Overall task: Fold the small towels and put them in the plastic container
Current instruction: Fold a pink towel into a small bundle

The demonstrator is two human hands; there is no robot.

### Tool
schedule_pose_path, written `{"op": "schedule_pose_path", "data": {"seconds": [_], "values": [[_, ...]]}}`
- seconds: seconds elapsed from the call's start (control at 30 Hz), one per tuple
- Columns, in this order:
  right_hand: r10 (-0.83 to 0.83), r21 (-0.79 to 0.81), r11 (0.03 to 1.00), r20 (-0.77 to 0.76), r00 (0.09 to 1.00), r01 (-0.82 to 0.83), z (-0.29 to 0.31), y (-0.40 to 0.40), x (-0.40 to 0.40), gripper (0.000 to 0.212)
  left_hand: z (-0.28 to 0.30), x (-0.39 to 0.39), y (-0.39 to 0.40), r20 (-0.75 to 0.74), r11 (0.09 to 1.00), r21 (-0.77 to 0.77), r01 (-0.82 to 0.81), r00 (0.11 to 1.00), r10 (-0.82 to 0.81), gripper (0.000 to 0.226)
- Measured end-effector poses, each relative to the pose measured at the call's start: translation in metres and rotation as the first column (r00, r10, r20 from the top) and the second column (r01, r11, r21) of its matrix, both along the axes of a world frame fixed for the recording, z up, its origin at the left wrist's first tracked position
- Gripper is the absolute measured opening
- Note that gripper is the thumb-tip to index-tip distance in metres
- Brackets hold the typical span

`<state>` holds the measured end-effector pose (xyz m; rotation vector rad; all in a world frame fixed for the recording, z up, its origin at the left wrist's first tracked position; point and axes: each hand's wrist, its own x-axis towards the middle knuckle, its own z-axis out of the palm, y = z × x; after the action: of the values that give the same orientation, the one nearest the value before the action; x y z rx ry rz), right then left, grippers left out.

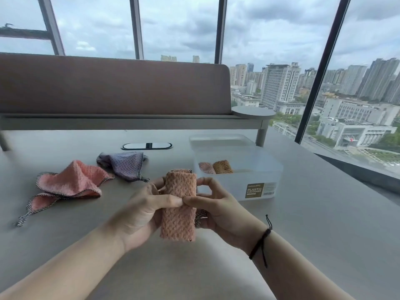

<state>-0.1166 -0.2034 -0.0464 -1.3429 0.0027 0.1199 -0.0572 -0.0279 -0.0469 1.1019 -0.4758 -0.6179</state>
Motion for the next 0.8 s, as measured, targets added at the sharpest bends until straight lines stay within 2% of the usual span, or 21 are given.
{"op": "schedule_pose_path", "data": {"seconds": [0.1, 0.23, 0.33, 0.4, 0.5, 0.6, 0.7, 0.8], "values": [[-0.036, -0.005, 0.999, 0.015, 0.999, 0.036, 0.005, -0.025, -0.014, 0.055, 0.005, -0.005, -0.023, 0.024, 0.999, 0.041, 0.021, 0.999, -0.022, 0.057], [-0.107, -0.051, 0.992, 0.093, 0.99, 0.112, 0.017, -0.058, -0.025, 0.048, 0.016, -0.014, -0.055, 0.068, 0.991, 0.111, -0.071, 0.996, 0.064, 0.053], [-0.155, -0.175, 0.967, 0.182, 0.971, 0.186, 0.039, -0.074, -0.023, 0.04, 0.025, -0.011, -0.076, 0.188, 0.976, 0.124, -0.178, 0.97, 0.153, 0.059], [-0.206, -0.286, 0.919, 0.239, 0.949, 0.272, 0.055, -0.09, -0.011, 0.041, 0.032, -0.007, -0.086, 0.237, 0.973, 0.089, -0.215, 0.953, 0.189, 0.058], [-0.3, -0.47, 0.789, 0.267, 0.916, 0.395, 0.077, -0.117, 0.022, 0.048, 0.033, 0.004, -0.089, 0.354, 0.935, 0.101, -0.341, 0.89, 0.287, 0.043], [-0.383, -0.661, 0.596, 0.264, 0.885, 0.456, 0.089, -0.141, 0.053, 0.053, 0.02, 0.017, -0.085, 0.583, 0.847, 0.17, -0.503, 0.745, 0.326, 0.029], [-0.378, -0.817, 0.452, 0.188, 0.907, 0.358, 0.087, -0.151, 0.072, 0.05, 0.002, 0.023, -0.078, 0.746, 0.783, 0.236, -0.576, 0.624, 0.234, 0.019], [-0.297, -0.947, 0.275, 0.081, 0.952, 0.166, 0.076, -0.15, 0.092, 0.039, -0.006, 0.025, -0.077, 0.826, 0.742, 0.242, -0.625, 0.534, 0.18, 0.013]]}}
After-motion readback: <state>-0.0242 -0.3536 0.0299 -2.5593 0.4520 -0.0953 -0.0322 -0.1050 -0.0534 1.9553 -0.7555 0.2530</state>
